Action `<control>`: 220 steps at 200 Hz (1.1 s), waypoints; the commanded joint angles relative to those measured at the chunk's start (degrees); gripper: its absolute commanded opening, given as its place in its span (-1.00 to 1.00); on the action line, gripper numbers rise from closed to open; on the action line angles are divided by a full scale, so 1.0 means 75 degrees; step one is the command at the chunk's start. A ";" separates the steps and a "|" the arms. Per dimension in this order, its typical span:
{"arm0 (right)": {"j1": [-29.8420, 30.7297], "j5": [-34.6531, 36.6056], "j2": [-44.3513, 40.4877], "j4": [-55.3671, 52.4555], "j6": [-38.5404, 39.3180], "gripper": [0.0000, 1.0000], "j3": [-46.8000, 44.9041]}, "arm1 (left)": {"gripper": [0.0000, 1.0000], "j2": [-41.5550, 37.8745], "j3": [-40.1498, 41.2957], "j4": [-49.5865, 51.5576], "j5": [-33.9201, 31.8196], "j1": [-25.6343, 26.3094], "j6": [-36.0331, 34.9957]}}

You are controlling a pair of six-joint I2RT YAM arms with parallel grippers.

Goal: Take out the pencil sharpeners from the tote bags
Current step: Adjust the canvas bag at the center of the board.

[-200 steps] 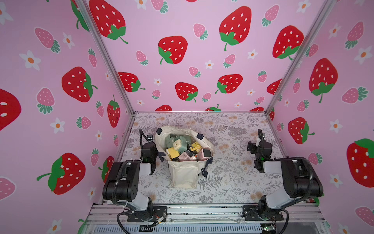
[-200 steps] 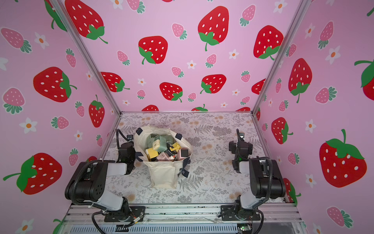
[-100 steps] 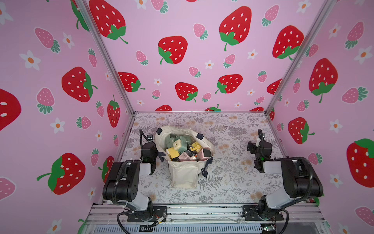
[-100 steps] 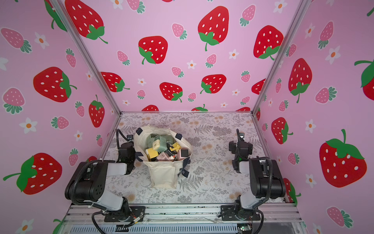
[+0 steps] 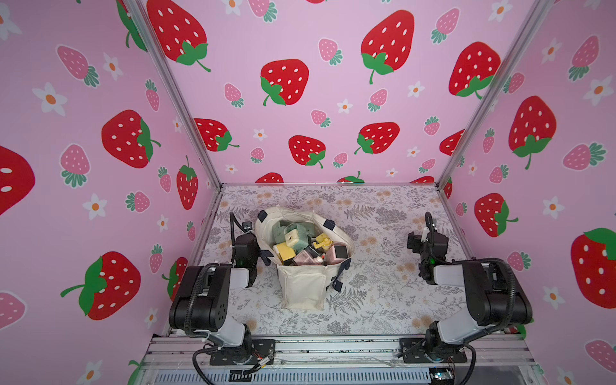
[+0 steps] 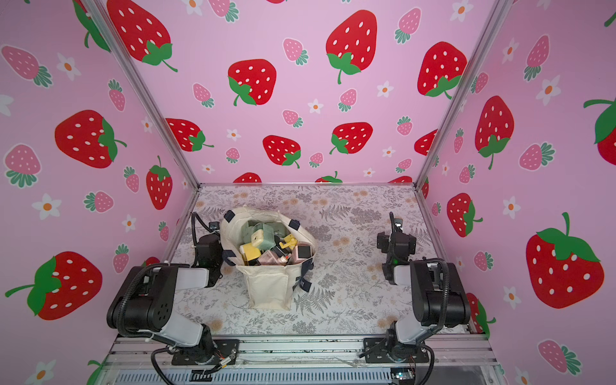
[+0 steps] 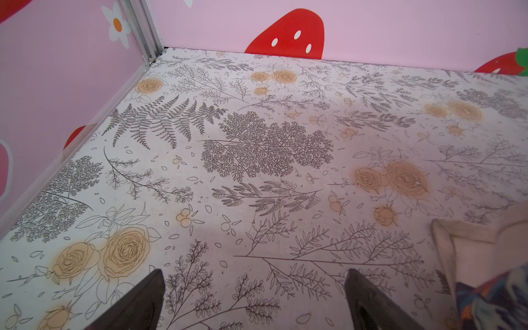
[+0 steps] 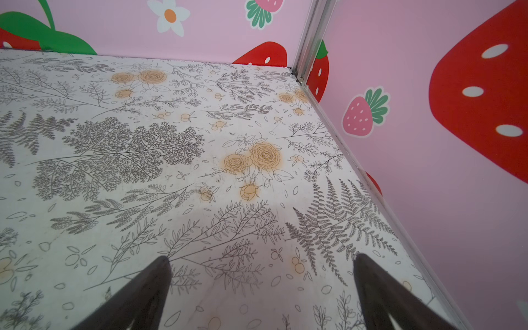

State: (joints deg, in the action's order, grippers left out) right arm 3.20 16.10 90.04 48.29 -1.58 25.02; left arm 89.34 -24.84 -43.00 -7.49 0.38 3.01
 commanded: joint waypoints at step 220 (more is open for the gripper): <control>0.0674 0.1250 -0.2768 -0.1815 0.0700 0.99 0.0251 | 0.98 -0.5389 -0.1798 0.8311 -0.2707 0.0059 0.4997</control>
State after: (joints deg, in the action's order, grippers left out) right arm 7.03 23.83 83.92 44.21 1.17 22.85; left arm 45.58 -36.71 12.01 -20.40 1.13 35.90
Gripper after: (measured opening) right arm 0.994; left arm 0.985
